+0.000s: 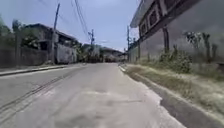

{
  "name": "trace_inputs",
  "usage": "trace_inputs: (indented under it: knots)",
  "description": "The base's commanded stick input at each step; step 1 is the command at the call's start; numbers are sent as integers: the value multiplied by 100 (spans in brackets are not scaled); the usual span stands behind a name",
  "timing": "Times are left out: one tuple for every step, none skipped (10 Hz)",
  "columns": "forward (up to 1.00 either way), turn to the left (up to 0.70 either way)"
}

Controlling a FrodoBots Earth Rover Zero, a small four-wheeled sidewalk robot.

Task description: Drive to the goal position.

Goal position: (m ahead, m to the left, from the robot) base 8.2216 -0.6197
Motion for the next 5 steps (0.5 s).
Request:
trace_inputs:
  knots:
    - [100, -8]
    - [100, -10]
    - [100, -28]
    - [100, -32]
    - [100, -34]
